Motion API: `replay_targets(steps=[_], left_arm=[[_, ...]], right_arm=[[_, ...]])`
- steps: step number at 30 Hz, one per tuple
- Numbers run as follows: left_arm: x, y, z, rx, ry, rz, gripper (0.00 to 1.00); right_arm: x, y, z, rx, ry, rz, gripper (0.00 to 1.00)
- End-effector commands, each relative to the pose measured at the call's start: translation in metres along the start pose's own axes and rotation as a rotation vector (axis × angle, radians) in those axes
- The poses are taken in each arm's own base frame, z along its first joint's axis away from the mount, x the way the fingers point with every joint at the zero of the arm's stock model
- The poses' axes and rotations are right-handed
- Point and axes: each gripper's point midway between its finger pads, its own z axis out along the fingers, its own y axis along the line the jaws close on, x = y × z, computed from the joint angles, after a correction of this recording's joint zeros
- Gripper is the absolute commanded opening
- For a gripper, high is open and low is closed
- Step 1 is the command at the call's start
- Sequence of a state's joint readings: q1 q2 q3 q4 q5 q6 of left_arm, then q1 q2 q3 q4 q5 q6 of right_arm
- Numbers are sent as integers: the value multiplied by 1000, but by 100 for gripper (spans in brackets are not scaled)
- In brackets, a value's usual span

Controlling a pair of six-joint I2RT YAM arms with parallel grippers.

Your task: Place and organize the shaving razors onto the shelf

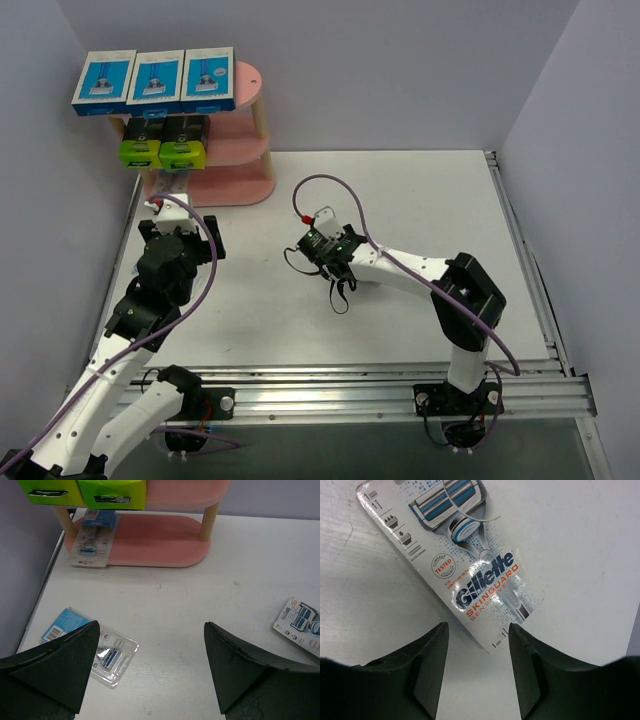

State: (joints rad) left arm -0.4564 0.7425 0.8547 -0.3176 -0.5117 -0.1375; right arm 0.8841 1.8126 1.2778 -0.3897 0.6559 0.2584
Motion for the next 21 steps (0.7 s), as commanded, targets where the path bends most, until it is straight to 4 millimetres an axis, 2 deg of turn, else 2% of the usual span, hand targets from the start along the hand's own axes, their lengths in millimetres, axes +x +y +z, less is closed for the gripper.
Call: replay_targets(steps=[1, 6, 7, 14, 21], left_arm=[[-15, 2, -2, -8, -56, -31, 94], [-16, 2, -2, -3, -59, -33, 94], [-16, 2, -2, -3, -58, -34, 94], [-19, 2, -4, 5, -69, -39, 94], [-19, 0, -4, 16, -69, -43, 94]], right_arm=[[11, 5, 12, 12, 34, -80, 47], [15, 18, 28, 35, 47, -119, 50], [11, 18, 28, 40, 42, -111, 51], [4, 20, 41, 106, 36, -134, 52], [11, 18, 58, 208, 51, -226, 49]])
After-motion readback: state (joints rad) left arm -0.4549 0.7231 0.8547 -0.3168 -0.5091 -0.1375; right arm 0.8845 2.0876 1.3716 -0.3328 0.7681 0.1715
